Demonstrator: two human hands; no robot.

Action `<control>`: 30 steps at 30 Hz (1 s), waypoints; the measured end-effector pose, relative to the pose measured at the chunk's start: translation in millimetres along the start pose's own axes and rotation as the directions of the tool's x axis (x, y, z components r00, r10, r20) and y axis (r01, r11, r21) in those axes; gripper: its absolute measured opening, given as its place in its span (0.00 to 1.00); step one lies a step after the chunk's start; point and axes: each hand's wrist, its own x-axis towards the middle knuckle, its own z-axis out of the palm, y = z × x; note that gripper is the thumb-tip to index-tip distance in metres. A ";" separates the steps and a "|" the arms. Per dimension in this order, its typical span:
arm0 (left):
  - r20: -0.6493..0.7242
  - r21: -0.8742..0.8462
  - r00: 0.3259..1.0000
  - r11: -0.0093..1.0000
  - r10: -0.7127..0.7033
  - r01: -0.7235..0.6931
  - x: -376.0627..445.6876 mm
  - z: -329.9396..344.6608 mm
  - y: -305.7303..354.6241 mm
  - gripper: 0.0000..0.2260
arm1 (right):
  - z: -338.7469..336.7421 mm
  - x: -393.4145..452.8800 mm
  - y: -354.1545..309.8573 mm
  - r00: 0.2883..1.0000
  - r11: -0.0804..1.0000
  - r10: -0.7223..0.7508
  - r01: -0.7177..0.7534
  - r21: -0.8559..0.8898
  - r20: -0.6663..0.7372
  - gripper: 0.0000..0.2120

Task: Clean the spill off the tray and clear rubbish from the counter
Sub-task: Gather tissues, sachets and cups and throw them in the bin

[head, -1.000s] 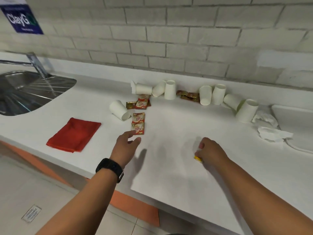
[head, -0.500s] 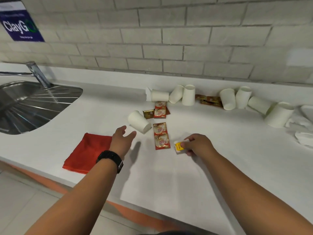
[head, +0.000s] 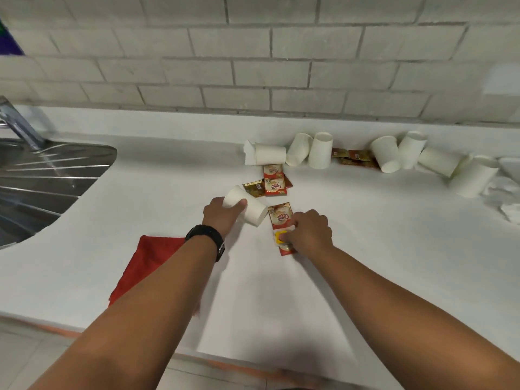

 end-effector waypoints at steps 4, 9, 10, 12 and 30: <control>-0.006 -0.030 1.000 1.000 0.010 -0.010 3.5 -0.8 -7.5 0.16 | 2.5 -3.5 -1.3 0.999 0.995 0.050 -0.051 0.089 0.012 0.26; 0.021 -0.199 0.999 0.979 0.048 -0.043 -6.5 -1.6 -9.3 0.08 | 2.6 -11.8 -2.2 0.988 0.929 0.134 -0.154 0.337 0.082 0.37; 0.020 -0.224 0.998 0.973 0.051 -0.046 -9.9 -1.0 -9.8 0.09 | 2.0 -14.0 -1.2 0.986 0.907 0.137 -0.164 0.388 0.096 0.38; 0.031 -0.231 0.998 0.972 0.060 -0.051 -16.7 3.3 -9.3 0.15 | -2.5 -19.5 4.0 0.977 0.869 0.158 -0.205 0.449 0.140 0.44; 0.257 -0.371 0.928 0.914 0.269 -0.162 -132.3 131.8 44.1 0.37 | -88.7 -111.9 178.9 0.983 0.073 0.137 -0.135 0.988 0.124 0.24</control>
